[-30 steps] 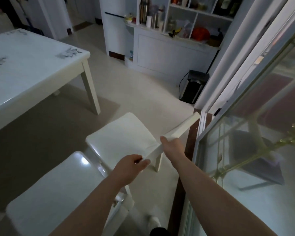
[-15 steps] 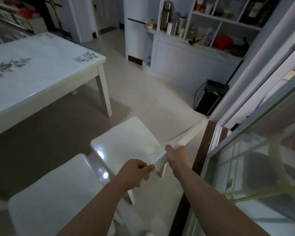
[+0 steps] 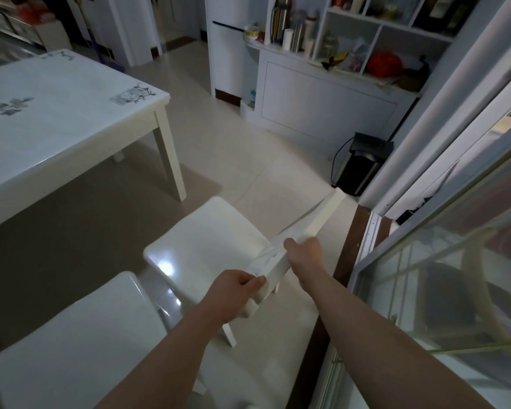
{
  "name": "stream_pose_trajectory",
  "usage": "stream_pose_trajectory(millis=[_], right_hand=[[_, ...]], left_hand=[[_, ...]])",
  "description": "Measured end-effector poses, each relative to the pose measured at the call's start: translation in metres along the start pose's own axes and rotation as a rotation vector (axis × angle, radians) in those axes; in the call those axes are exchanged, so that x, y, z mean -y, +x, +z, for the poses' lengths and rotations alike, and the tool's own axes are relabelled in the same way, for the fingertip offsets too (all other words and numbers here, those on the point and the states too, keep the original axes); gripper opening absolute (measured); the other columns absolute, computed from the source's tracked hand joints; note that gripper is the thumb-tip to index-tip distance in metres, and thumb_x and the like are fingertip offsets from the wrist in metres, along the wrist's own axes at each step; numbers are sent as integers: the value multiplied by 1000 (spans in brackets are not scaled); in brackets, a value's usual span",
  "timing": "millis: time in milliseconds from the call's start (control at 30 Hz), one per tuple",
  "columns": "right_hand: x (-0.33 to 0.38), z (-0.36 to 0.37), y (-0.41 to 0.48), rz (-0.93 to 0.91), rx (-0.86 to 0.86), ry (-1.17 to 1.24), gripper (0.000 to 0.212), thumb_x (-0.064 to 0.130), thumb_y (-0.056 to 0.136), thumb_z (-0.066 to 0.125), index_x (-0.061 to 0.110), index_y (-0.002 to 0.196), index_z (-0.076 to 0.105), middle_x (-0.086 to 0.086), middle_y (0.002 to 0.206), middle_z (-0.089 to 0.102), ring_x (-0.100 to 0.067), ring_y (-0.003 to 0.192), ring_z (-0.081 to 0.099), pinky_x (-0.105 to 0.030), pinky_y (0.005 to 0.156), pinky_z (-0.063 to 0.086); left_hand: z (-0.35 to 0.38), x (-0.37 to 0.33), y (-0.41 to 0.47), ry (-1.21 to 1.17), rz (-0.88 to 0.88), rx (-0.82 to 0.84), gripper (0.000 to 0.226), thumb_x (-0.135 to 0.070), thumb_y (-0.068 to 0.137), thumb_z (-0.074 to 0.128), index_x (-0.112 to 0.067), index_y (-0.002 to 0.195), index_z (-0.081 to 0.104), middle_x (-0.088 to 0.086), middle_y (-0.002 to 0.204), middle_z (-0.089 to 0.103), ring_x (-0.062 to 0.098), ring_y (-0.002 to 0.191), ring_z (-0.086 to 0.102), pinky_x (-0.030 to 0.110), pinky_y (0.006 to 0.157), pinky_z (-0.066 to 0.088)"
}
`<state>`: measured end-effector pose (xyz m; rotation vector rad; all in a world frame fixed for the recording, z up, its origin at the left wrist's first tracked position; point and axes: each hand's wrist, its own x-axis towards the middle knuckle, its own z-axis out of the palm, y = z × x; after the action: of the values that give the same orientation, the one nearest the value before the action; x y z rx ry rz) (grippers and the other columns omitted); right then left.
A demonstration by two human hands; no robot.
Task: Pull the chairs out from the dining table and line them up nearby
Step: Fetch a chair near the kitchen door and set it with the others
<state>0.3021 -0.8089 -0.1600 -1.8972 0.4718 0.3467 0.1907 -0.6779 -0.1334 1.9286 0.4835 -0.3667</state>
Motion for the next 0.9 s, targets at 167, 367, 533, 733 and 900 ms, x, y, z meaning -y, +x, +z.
stream_pose_trajectory(millis=[167,367,533,733,900], right_hand=[[9,-5,19,-32,25,-11,54,30,68,57,-3,111,55,-13,98,63,-29,83,62,-32,62,47],[17,-13,41,-34,20,-22,45,23,80,57,-2,117,51,-16,109,61,-29,92,60,-30,64,43],[17,-19,54,-35,13,-53,44,23,83,55,0,120,48,-13,108,58,-27,92,59,-31,66,45],[20,-23,57,-49,27,-79,46,23,87,53,1,126,43,-11,112,57,-25,94,57,-32,71,46],[15,-21,53,-48,12,-34,45,29,87,53,3,123,45,-8,106,59,-23,91,58,-33,71,48]], left_hand=[[7,-9,14,-35,3,8,34,-36,92,55,-7,93,73,10,90,72,12,71,61,20,65,47],[17,-19,31,-36,14,27,37,-38,90,55,-5,91,73,15,93,72,16,78,62,26,73,47],[25,-24,41,-35,24,49,43,-39,89,56,1,90,69,6,76,58,15,71,54,25,69,41],[31,-28,42,-33,25,40,44,-43,89,55,-1,89,69,6,79,61,14,73,56,26,69,42],[29,-24,21,37,103,54,39,-37,93,50,-4,74,55,2,66,46,10,60,42,20,57,32]])
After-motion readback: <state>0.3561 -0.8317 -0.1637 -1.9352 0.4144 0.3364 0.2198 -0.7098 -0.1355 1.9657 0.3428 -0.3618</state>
